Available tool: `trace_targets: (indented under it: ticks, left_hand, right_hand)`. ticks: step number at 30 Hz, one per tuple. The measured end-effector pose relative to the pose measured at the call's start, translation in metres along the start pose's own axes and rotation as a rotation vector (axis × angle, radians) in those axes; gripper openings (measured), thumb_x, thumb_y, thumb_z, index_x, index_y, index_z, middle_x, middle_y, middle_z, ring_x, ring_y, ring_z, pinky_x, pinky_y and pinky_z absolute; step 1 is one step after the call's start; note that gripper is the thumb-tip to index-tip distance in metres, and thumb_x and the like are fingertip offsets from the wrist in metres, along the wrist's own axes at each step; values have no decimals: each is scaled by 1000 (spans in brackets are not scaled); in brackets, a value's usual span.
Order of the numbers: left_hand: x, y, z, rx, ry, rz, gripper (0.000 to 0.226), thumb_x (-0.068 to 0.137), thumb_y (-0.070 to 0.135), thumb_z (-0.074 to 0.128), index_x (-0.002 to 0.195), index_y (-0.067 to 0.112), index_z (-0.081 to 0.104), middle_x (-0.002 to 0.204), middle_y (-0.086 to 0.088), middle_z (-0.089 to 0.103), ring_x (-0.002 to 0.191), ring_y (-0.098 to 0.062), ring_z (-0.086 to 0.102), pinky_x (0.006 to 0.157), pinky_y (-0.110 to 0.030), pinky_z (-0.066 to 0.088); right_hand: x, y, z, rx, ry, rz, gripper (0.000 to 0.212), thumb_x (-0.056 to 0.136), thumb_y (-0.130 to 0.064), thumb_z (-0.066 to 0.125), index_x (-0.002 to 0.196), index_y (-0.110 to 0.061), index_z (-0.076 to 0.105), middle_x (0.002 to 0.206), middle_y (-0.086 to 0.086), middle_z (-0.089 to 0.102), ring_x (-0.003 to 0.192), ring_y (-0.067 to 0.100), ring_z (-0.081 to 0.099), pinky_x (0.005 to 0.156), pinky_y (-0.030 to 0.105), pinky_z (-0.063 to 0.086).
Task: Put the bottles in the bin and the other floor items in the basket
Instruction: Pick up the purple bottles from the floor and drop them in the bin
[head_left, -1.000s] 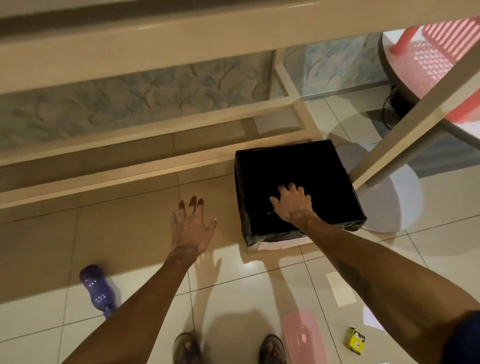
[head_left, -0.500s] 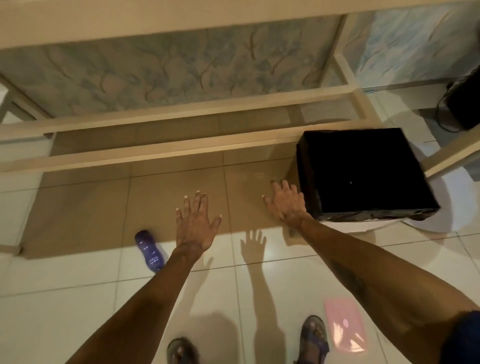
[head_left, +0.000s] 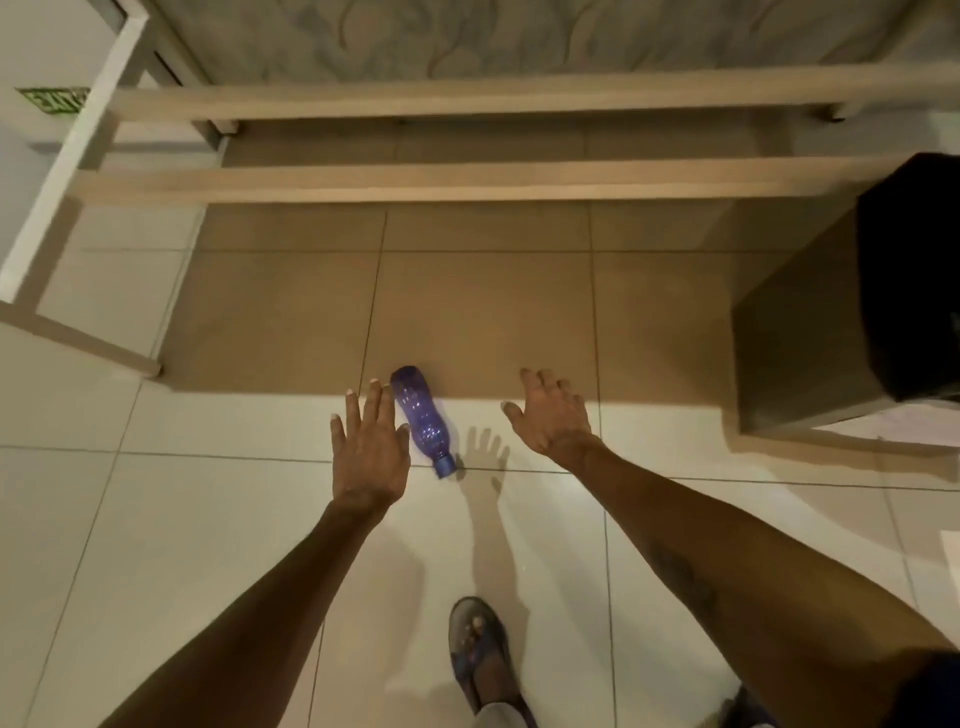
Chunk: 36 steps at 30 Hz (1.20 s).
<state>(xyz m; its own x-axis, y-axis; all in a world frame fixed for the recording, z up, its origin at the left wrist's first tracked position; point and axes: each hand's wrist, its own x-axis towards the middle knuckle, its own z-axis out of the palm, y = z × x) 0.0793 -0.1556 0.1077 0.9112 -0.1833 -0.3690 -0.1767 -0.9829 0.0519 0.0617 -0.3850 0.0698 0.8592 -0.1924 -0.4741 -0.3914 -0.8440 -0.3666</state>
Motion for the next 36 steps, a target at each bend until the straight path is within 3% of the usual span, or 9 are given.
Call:
trace_targets:
  ticks: [13, 23, 30, 36]
  left_hand:
    - [66, -86, 138, -76, 6, -70, 66, 105, 46, 28, 159, 13, 8, 167, -5, 4, 154, -32, -1, 123, -52, 10]
    - [103, -132, 223, -81, 33, -87, 70, 103, 52, 23, 159, 16, 1, 167, -4, -5, 154, -32, -8, 124, -51, 5]
    - [100, -139, 230, -68, 14, -92, 72, 102, 52, 25, 159, 14, 4, 167, -5, -5, 154, -32, -11, 124, -52, 2]
    - [67, -92, 176, -107, 9, -99, 72, 103, 51, 26, 159, 12, 5, 167, -5, -4, 153, -33, -10, 123, -54, 2]
  right_hand:
    - [101, -46, 200, 128, -97, -6, 69, 95, -43, 55, 151, -15, 26, 147, 10, 39, 131, 32, 41, 105, 46, 41]
    - [167, -62, 303, 291, -62, 43, 95, 87, -40, 71, 157, -16, 11, 145, 14, 37, 131, 34, 40, 104, 44, 44]
    - [174, -57, 319, 359, -122, 55, 93, 84, -32, 75, 154, -18, 15, 134, 15, 43, 118, 37, 54, 96, 46, 54]
    - [131, -25, 240, 329, -110, 66, 84, 79, -37, 74, 148, -22, 27, 121, 13, 50, 108, 36, 58, 86, 40, 52]
